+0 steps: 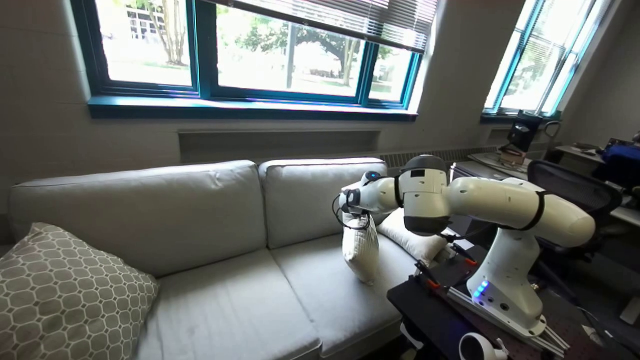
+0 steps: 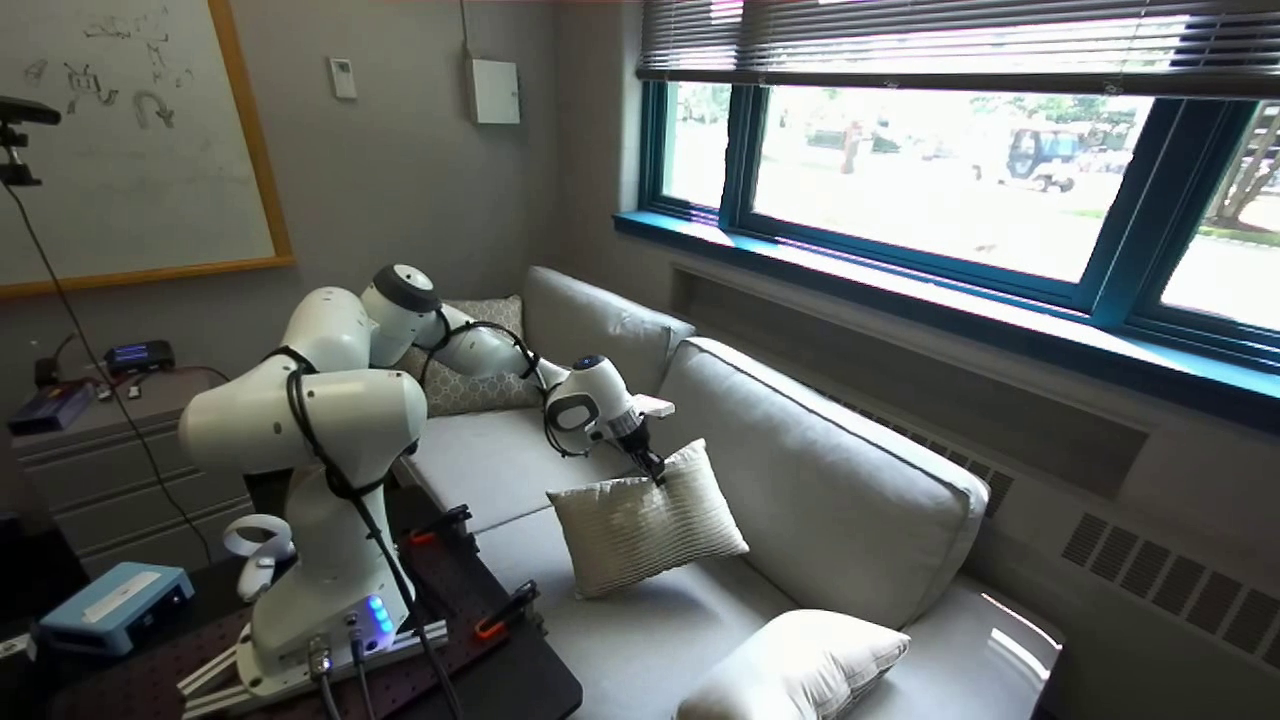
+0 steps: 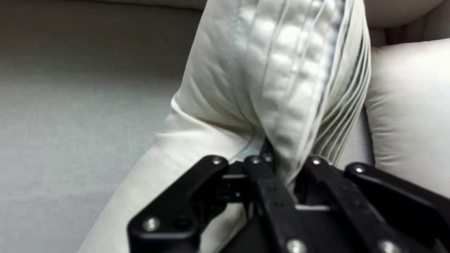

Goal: Place the striped pillows against the right armrest

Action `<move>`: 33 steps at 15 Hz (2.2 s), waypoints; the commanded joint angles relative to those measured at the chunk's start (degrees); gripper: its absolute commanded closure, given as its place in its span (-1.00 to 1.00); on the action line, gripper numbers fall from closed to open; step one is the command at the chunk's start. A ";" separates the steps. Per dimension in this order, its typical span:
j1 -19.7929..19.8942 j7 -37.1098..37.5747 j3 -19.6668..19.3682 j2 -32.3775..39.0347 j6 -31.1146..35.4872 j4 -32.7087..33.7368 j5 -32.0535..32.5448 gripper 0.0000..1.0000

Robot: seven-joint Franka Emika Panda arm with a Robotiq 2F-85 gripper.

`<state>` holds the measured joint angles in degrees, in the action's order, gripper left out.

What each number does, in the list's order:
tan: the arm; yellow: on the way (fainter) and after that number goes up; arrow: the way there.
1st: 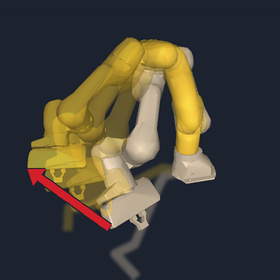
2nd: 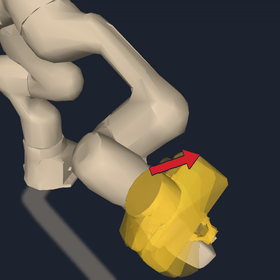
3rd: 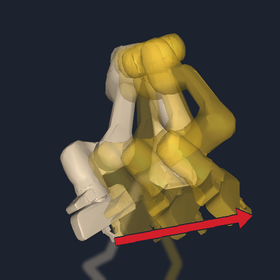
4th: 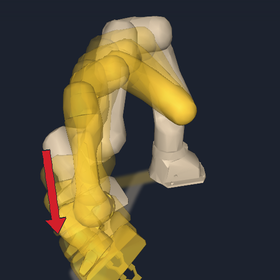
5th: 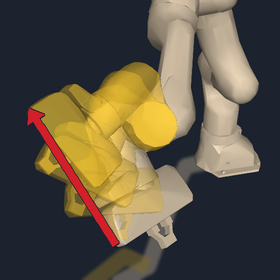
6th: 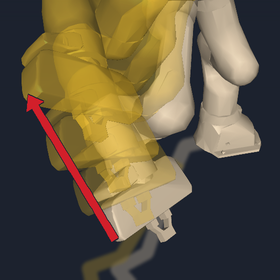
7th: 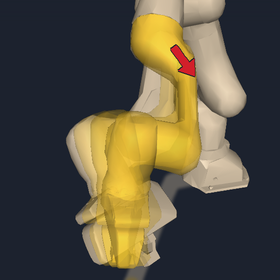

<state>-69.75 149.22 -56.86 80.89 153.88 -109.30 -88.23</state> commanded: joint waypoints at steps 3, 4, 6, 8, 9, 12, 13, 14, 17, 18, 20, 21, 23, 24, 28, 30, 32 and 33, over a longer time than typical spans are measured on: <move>8.45 -10.76 7.41 -8.12 10.25 4.33 -6.35 0.91; 10.62 -15.04 9.01 -9.48 10.18 5.76 -9.04 0.91; 12.80 -22.78 8.75 -9.26 6.63 7.34 -15.68 0.91; 15.18 -30.48 7.77 -8.81 1.89 7.36 -21.93 0.91; 16.40 -34.45 7.14 -8.69 -0.69 6.83 -24.74 0.91; 20.79 -45.30 4.84 -8.74 -8.35 4.06 -31.72 0.91; 22.62 -48.45 3.94 -8.79 -11.04 2.75 -33.54 0.91; 24.44 -50.89 3.17 -8.72 -13.64 1.77 -34.82 0.91; 29.74 -56.44 0.90 -8.19 -20.33 -0.97 -36.58 0.91; 38.56 -63.59 8.12 -16.74 -14.17 0.18 -32.08 0.91; 44.61 -68.25 11.14 -18.21 -12.76 1.50 -30.77 0.92; 48.29 -70.76 13.84 -19.86 -11.67 2.19 -29.46 0.92; 55.05 -74.70 19.53 -22.36 -9.84 4.16 -26.22 0.92; 58.23 -76.30 22.59 -23.11 -9.22 5.61 -23.92 0.92; 67.10 -77.39 33.13 -23.85 -3.35 10.09 -12.19 0.93; 68.31 -74.66 35.61 -21.75 5.48 12.61 -7.74 0.93; 69.65 -73.57 37.76 -20.08 15.37 14.57 -6.74 0.93; 70.14 -73.68 38.65 -19.30 19.76 15.23 -6.38 0.93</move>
<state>-2.16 74.41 -21.12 59.63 163.48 -97.56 -96.75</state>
